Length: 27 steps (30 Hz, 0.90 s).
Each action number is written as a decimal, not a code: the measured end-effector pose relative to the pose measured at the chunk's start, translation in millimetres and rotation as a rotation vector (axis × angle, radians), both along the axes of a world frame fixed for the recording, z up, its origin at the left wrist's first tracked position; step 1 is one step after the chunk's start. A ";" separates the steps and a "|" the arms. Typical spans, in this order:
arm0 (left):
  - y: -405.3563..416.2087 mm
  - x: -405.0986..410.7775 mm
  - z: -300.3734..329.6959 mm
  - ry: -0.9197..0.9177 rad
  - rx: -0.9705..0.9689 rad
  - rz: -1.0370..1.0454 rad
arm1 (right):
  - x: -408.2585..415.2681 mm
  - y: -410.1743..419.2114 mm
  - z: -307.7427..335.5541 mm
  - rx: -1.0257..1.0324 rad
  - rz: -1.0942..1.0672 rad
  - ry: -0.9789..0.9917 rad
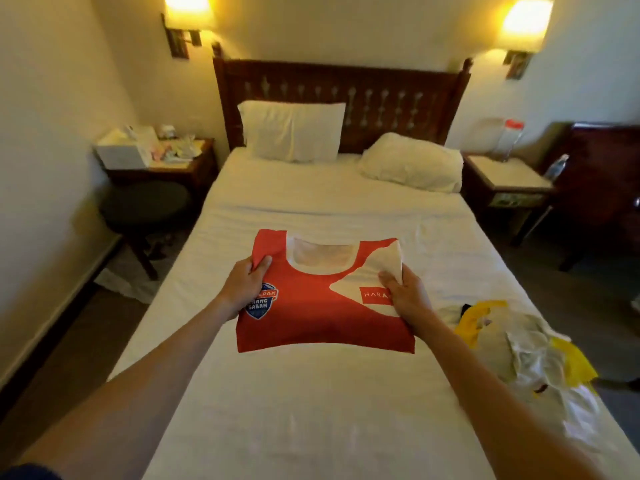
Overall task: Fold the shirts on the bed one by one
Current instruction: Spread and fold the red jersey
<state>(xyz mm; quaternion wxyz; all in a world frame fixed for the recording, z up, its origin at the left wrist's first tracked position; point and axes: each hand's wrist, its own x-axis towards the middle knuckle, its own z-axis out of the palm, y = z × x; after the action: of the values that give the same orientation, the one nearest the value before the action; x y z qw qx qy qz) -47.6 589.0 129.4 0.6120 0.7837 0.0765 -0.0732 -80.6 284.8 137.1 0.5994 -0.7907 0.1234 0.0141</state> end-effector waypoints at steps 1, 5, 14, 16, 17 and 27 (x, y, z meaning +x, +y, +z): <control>2.8 1.6 32.1 -0.032 0.013 0.003 | 2.5 1.8 34.4 -0.012 0.020 -0.041; 21.9 3.7 150.1 -0.163 0.082 0.036 | 11.2 18.8 149.7 -0.026 0.094 -0.126; 134.2 -64.5 329.2 -0.370 0.187 0.178 | -10.4 120.8 320.6 0.001 0.225 -0.309; 165.6 -93.5 348.2 -0.369 0.178 0.209 | -27.0 152.9 338.2 0.026 0.278 -0.333; 181.0 -109.1 356.1 -0.362 0.169 0.224 | -36.7 169.7 345.4 0.027 0.300 -0.343; 318.1 -266.0 414.1 -0.367 0.184 0.463 | -119.3 332.0 389.6 0.058 0.533 -0.365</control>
<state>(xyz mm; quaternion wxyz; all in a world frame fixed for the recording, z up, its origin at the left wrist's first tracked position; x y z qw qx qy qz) -313.6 907.1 543.4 0.5426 0.7976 0.1474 0.2182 -200.0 616.8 526.7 0.6091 -0.7673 -0.1980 0.0322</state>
